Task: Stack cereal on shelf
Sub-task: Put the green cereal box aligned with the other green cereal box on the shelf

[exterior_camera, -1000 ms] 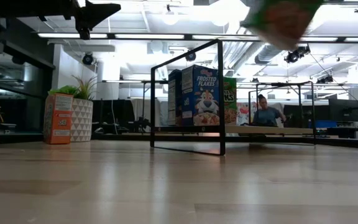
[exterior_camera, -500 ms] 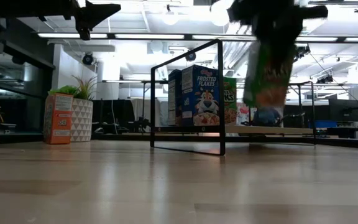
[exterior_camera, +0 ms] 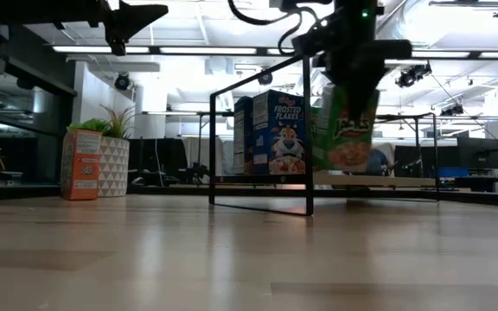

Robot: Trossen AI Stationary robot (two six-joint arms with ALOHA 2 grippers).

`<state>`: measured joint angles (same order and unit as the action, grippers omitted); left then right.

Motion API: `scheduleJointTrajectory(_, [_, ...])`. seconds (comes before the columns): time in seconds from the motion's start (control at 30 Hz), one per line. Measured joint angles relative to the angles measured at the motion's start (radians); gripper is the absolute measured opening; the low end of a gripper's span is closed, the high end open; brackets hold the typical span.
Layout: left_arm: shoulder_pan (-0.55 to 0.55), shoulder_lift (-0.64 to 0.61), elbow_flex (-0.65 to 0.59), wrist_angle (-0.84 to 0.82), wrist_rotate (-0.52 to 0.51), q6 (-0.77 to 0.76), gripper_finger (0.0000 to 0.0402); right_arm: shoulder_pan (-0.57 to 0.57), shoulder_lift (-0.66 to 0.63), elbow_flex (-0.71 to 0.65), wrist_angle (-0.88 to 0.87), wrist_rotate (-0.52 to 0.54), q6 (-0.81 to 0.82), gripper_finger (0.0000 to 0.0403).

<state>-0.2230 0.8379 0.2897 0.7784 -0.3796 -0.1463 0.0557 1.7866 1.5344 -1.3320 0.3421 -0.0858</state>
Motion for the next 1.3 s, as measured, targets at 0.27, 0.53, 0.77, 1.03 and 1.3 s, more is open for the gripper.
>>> scheduleJointTrajectory(0.27, [0.000,0.000,0.000,0.000,0.000,0.000,0.0248,-0.039,0.000,0.003,0.059,-0.025,-0.030,0.0131])
scheduleJointTrajectory(0.53, [0.000,0.000,0.000,0.000,0.000,0.000,0.0248,-0.057,0.000,0.003,0.080,-0.046,-0.051,0.0131])
scheduleJointTrajectory(0.77, [0.000,0.000,0.000,0.000,0.000,0.000,0.0248,-0.056,0.000,0.003,0.080,-0.062,-0.054,0.0135])
scheduleJointTrajectory(1.03, [0.000,0.000,0.000,0.000,0.000,0.000,0.0248,-0.056,0.000,0.003,0.094,-0.004,-0.061,0.0196])
scheduleJointTrajectory(1.3, [0.000,0.000,0.000,0.000,0.000,0.000,0.0248,-0.056,0.000,0.003,0.098,0.000,-0.077,0.0221])
